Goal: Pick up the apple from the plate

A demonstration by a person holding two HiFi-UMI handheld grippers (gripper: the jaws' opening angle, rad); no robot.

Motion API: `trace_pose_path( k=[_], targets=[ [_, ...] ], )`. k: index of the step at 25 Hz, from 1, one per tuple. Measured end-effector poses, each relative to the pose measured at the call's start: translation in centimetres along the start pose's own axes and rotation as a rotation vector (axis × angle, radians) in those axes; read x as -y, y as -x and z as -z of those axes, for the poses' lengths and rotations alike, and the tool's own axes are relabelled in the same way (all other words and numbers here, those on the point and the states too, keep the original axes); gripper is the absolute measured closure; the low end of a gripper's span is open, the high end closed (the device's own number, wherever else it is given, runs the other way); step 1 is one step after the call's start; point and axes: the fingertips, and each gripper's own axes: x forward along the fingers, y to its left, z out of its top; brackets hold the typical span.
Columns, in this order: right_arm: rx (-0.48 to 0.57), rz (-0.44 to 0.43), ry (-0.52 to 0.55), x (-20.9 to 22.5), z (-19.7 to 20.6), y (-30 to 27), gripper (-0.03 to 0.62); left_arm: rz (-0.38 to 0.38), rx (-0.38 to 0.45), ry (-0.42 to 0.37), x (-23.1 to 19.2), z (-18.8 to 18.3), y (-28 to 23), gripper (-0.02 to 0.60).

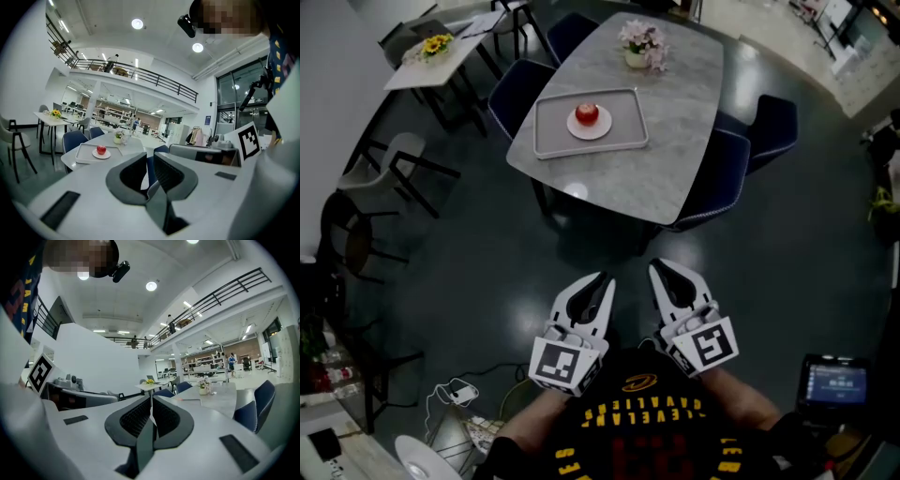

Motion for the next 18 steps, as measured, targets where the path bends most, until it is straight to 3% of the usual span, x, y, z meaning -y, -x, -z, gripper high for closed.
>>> trace_pose_path(
  k=[9,13,18],
  targets=[
    [-0.032,0.017,0.003,-1.4,0.1,-7.1,0.588,0.018,0.01,0.059,-7.1,-2.1,-0.7,0.534],
    [-0.023,0.02,0.011,-1.4,0.0,-8.8,0.588,0.05,0.016,0.086,-8.1,-1.1,-1.5,0.534],
    [-0.035,0.008,-0.008,-1.4,0.5,-9.7,0.588,0.033,-0.009,0.082,-8.9,-1.2,-2.0,0.534]
  ],
)
